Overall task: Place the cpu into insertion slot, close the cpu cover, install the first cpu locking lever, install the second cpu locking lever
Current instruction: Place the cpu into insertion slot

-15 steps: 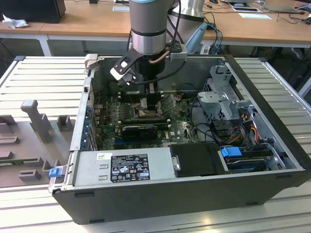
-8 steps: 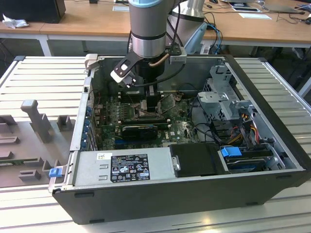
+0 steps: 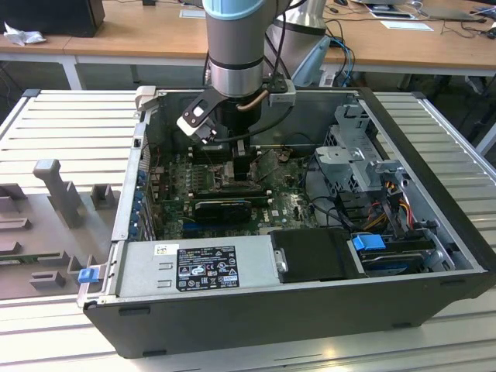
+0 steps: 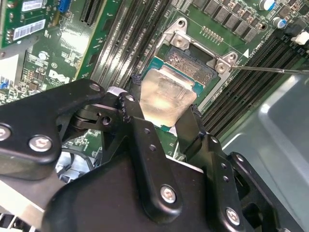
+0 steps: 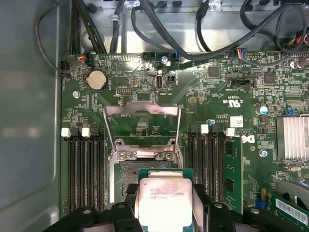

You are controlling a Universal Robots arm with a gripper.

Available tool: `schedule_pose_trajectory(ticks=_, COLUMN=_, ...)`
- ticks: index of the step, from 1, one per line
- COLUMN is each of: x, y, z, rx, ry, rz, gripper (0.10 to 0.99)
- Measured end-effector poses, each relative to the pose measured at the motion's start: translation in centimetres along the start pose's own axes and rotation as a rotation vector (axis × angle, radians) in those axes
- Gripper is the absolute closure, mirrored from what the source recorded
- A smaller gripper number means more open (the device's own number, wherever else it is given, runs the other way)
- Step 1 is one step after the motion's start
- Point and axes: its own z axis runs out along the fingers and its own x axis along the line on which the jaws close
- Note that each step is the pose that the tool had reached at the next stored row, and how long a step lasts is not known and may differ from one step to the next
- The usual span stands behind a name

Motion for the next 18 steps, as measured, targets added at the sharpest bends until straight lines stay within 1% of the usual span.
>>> schedule_pose_trajectory(ticks=18, x=0.04, y=-0.02, z=0.26, rx=0.000, ry=0.0001, rz=0.000, gripper=0.557)
